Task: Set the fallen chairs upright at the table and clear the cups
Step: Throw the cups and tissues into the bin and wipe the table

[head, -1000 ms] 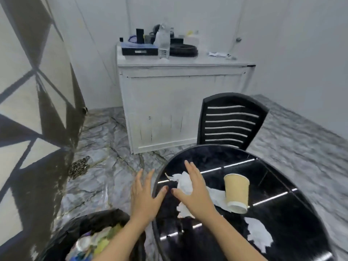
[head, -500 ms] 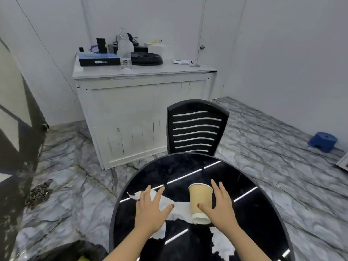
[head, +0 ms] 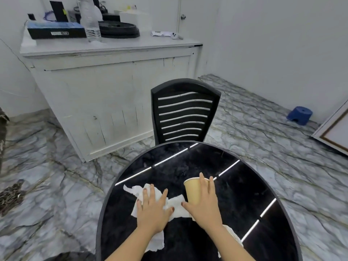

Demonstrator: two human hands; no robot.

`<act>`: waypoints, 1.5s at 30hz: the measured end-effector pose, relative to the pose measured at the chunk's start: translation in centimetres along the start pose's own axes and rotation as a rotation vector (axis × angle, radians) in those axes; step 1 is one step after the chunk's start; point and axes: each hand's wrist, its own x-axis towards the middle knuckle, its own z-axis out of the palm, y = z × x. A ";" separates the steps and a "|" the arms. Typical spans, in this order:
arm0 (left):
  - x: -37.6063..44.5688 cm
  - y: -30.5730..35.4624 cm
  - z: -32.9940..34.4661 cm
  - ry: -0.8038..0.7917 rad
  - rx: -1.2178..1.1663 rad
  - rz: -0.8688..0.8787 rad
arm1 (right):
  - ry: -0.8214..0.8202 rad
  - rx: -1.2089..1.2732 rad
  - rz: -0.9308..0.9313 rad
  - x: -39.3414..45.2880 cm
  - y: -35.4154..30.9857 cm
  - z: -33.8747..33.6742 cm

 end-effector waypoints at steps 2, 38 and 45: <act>0.2 -0.3 0.0 0.064 -0.001 0.046 | 0.019 0.019 0.014 0.2 0.3 0.2; -32.1 -27.5 20.1 0.490 -0.774 -0.911 | -0.891 -0.105 -0.626 -24.6 -3.7 32.7; -31.6 -28.1 23.7 0.318 -0.673 -0.902 | -0.843 -0.123 -0.614 -23.7 -0.2 35.9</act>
